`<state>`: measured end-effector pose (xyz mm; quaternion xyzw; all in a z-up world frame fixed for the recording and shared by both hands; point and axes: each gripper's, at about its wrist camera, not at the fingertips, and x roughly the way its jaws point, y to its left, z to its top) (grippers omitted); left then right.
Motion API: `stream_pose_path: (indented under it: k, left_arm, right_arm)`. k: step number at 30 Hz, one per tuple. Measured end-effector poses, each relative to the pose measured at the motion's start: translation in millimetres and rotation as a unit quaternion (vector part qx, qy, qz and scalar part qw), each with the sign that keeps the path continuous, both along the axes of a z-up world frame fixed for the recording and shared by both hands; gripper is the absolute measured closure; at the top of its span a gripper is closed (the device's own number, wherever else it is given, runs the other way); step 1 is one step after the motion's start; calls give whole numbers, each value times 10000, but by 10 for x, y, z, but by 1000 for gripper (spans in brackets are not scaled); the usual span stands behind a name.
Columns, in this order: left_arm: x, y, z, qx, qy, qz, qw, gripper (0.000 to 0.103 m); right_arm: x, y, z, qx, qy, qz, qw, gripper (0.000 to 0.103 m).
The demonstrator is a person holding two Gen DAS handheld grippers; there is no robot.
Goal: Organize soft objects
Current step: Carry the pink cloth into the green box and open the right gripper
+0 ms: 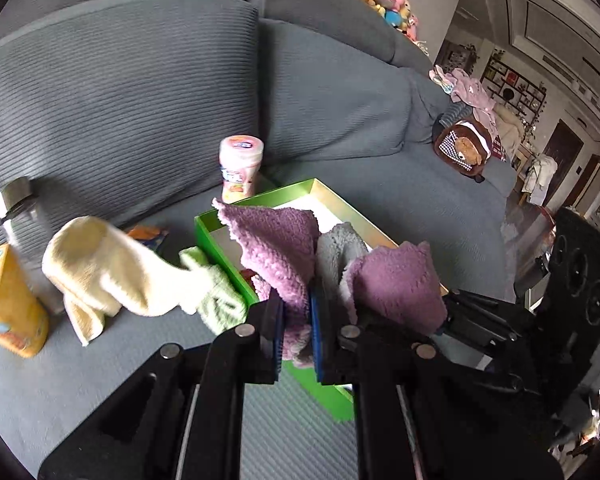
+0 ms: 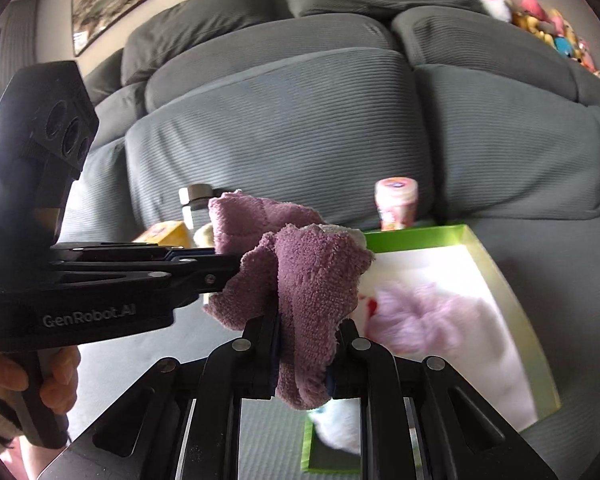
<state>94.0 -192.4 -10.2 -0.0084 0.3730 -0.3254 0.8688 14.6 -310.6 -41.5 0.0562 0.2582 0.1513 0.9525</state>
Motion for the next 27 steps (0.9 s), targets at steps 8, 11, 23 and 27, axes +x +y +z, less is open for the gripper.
stream_pose_path:
  k: [8, 11, 23, 27]
  left_arm:
    - [259, -266, -192, 65, 271, -52, 9996, 93]
    - [319, -311, -284, 117, 358, 15, 9993, 93]
    - [367, -478, -466, 241, 498, 88, 9984, 93]
    - [347, -472, -446, 303, 409, 139, 9986, 91]
  right_arm:
    - [202, -249, -155, 69, 276, -232, 9993, 84]
    - [238, -297, -224, 83, 366, -269, 9989, 84]
    - [318, -387, -384, 103, 665, -519, 9964, 84]
    - [308, -408, -369, -21, 689, -770, 9946, 66]
